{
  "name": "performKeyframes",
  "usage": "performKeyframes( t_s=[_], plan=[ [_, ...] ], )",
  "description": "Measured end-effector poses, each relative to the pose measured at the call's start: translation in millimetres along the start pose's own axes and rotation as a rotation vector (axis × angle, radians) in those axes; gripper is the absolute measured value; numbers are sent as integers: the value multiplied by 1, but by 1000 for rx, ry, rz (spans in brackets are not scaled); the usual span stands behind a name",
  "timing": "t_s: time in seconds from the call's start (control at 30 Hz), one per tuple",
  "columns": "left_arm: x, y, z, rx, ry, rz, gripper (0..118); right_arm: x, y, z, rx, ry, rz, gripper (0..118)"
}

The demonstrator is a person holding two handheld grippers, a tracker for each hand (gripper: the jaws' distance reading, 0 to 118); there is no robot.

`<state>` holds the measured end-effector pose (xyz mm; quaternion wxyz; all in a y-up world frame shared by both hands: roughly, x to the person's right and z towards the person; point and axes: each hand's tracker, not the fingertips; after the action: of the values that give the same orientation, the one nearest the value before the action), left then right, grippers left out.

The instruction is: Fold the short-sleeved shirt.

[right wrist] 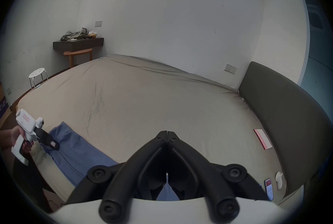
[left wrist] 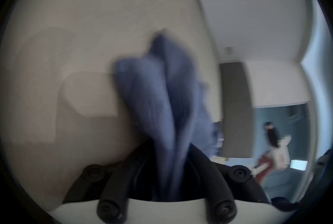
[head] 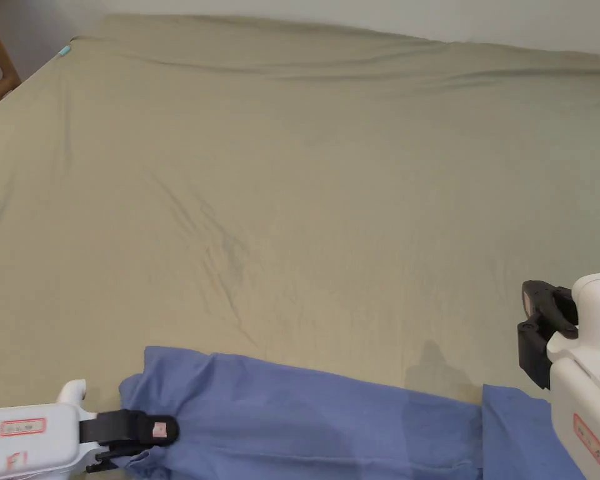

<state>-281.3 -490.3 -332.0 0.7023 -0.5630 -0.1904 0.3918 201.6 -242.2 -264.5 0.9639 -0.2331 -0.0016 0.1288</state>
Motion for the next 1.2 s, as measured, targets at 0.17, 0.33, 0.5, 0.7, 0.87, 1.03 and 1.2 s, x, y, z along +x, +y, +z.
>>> performKeyframes(
  t_s=[0.17,0.33,0.5,0.7,0.87,1.03,1.2],
  plan=[
    [6,-1,2,36,-56,-77,7,0,-1,2,-2,4,7,0],
    [17,-7,17,83,-24,-83,7,1,0,6,-4,0,13,0],
    [18,1,29,82,51,-152,7,7,2,12,5,5,3,0],
    [1,15,56,145,81,-215,7,12,6,21,16,-31,31,0],
    [-16,29,106,238,180,-178,7,15,7,28,23,-38,14,0],
    [74,-1,115,229,170,-225,6,15,6,34,31,-35,6,0],
    [150,-19,95,189,229,-400,7,17,5,46,47,-29,0,0]
  ],
)
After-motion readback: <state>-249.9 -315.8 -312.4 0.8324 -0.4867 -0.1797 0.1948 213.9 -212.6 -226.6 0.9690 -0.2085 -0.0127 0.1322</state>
